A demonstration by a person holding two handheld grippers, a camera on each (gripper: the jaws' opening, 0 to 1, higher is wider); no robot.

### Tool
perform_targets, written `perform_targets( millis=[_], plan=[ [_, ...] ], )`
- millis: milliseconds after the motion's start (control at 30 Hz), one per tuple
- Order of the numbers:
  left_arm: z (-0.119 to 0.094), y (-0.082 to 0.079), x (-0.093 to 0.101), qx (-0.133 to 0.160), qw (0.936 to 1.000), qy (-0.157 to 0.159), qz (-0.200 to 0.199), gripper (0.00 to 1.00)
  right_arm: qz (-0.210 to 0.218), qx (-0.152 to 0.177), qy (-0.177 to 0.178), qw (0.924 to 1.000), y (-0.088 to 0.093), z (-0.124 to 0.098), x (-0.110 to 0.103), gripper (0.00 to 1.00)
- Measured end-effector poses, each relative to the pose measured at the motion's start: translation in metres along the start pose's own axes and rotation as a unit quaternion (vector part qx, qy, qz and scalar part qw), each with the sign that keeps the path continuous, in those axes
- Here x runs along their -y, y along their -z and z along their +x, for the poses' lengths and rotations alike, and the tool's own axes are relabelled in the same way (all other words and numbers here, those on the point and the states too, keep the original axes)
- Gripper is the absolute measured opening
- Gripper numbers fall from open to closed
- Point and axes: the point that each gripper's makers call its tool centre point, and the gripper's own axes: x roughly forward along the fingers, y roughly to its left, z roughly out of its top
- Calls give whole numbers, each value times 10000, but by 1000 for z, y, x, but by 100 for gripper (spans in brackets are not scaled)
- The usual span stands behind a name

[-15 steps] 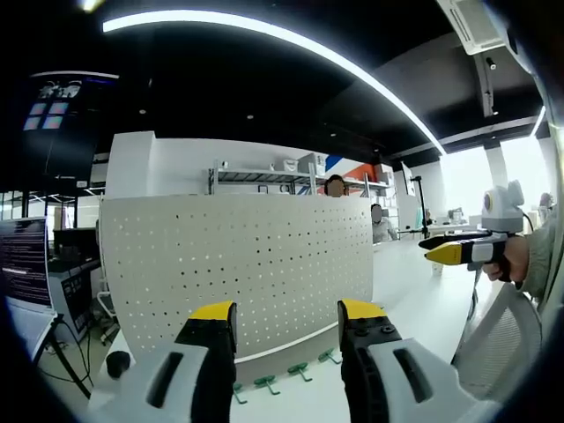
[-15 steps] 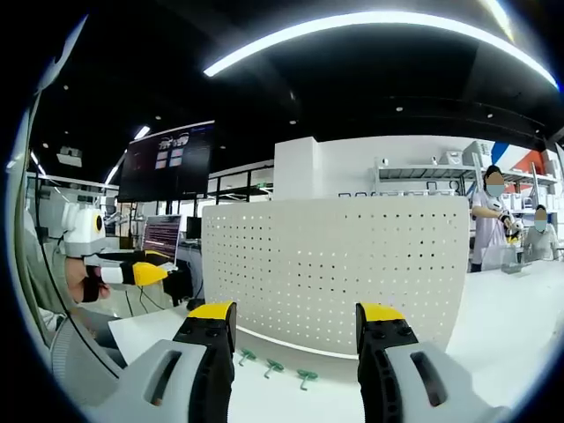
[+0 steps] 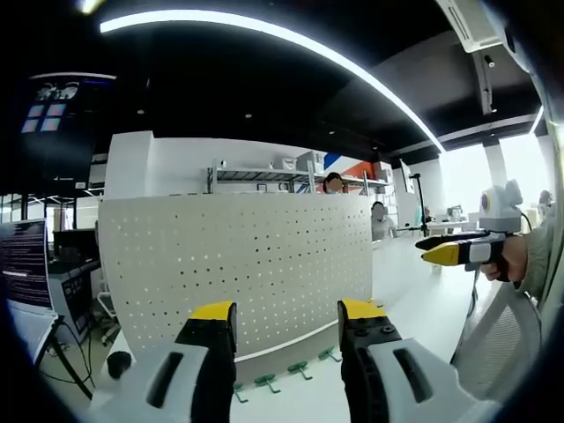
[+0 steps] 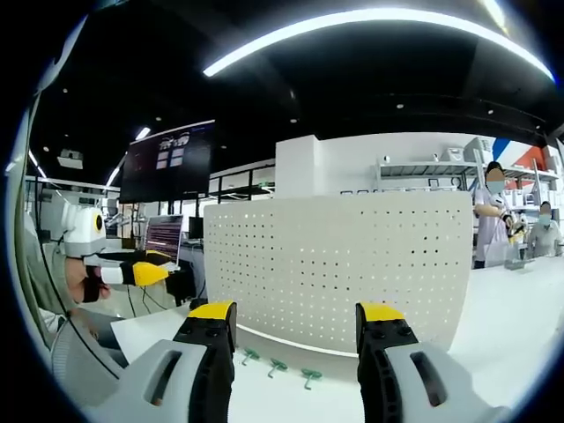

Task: Insert the hook assembly into the mounting plate slot until the hook locks in place.

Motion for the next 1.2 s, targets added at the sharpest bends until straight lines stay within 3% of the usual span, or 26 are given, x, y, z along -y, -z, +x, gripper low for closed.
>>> perform_targets(
  millis=[1200],
  plan=[
    [9, 8, -6, -76, 9999, 55, -74, 48, 51, -68, 132, 9999, 7, 5, 6, 53]
  ],
)
